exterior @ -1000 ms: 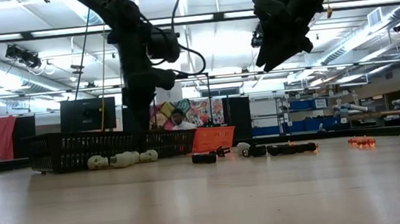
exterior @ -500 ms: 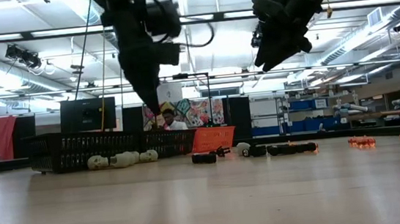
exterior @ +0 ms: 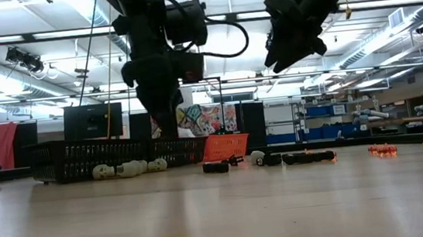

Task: Sort Halloween decoration
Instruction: Put the white skull toy into the top black bin

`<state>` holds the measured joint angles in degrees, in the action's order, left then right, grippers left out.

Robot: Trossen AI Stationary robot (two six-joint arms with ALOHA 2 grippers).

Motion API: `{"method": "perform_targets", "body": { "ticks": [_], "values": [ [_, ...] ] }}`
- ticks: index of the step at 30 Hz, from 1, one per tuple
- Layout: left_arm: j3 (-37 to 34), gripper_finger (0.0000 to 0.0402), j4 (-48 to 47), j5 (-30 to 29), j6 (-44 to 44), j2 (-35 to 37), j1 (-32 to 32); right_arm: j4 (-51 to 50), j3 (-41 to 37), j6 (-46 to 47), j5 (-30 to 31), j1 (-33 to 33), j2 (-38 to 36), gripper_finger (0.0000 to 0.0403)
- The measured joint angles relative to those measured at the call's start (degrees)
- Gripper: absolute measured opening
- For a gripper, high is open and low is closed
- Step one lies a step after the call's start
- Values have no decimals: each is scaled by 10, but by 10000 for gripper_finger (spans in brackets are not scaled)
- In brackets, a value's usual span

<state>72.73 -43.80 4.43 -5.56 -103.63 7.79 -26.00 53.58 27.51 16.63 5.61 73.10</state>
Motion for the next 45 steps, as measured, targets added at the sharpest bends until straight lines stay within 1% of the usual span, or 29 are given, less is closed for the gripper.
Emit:
{"method": "perform_targets", "body": {
  "ticks": [2,4,11,14,17,27,38,45],
  "values": [
    [0,121,6,2,3,-5,0,1,0,0,-2,0,0,173],
    [0,134,7,6,5,-12,0,2,0,0,-2,0,0,173],
    [0,200,-4,-5,-4,-34,1,7,0,14,-2,0,0,173],
    [0,209,-9,-22,-18,-43,0,9,0,14,-2,-1,0,173],
    [0,210,-21,-23,-35,-51,-1,10,0,13,-2,-1,0,173],
    [0,181,-52,-38,-42,-74,-4,11,0,12,-2,-1,0,173],
    [1,105,-54,-41,-29,-73,-9,11,0,9,-2,-1,0,173],
    [1,92,-53,-39,-17,-73,-9,11,0,8,-2,-1,0,173]
  ]
}}
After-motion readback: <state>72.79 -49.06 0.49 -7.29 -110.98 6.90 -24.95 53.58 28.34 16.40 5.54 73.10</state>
